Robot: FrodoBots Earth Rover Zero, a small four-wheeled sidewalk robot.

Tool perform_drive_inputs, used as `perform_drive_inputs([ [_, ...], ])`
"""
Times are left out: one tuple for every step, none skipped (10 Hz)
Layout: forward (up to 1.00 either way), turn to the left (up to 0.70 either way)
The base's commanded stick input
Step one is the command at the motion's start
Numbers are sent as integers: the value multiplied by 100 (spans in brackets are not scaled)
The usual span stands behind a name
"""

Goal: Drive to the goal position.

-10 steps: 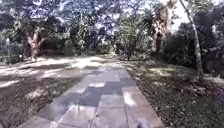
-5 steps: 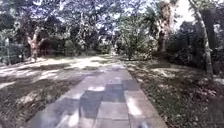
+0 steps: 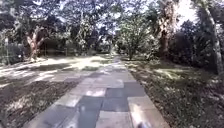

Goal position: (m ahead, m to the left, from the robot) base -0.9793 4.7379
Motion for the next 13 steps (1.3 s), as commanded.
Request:
perform_drive_inputs([
  [50, 0],
  [50, 0],
  [50, 0],
  [50, 0],
  [50, 0],
  [50, 0],
  [50, 0],
  [50, 0],
  [50, 0],
  [50, 0],
  [50, 0],
  [50, 0],
  [50, 0],
])
